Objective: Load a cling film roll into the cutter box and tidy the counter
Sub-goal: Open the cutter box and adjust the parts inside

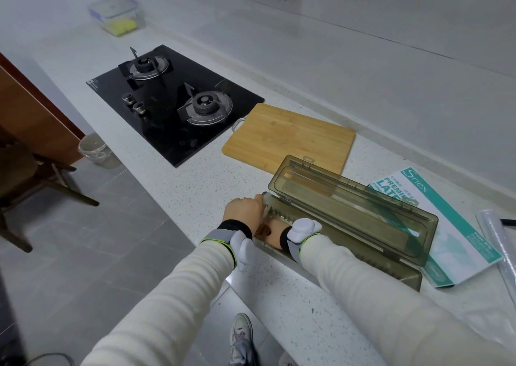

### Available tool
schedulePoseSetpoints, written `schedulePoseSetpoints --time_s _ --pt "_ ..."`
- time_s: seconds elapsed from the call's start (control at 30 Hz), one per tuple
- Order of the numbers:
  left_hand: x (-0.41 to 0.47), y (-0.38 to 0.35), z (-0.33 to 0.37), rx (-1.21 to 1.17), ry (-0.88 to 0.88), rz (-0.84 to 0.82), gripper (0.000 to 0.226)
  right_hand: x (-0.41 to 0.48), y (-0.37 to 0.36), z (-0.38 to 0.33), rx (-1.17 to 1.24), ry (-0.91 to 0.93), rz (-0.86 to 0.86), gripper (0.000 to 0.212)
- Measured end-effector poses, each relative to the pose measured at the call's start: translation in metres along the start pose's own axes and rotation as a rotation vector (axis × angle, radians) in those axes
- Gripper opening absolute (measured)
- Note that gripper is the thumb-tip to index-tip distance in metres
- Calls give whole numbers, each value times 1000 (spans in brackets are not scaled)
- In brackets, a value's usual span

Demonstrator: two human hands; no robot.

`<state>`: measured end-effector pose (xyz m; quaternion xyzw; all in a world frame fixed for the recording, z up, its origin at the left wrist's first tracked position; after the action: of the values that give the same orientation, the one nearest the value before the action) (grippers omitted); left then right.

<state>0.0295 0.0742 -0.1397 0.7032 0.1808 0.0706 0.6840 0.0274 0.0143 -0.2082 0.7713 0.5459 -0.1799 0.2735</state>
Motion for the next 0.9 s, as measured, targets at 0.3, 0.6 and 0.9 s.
schedulePoseSetpoints --time_s 0.3,0.6,0.9 --pt "0 3 3 -1 26 -5 22 -1 12 -7 -294 133 137 28" --pt "-2 4 4 3 47 -25 23 -4 7 4 -269 -100 65 29" --pt "-1 13 3 -16 3 -99 25 -3 17 10 -396 -221 135 38"
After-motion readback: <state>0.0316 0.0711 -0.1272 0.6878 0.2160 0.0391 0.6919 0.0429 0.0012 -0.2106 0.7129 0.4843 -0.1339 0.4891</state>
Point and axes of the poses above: each hand's wrist, its own x-axis towards the middle knuckle, its own y-axis out of the back of the hand, z = x × y, the point moved 8 cm from there along x, towards the middle knuckle, and after that the axes turned 3 degrees about -x, right-handed, at the moved point
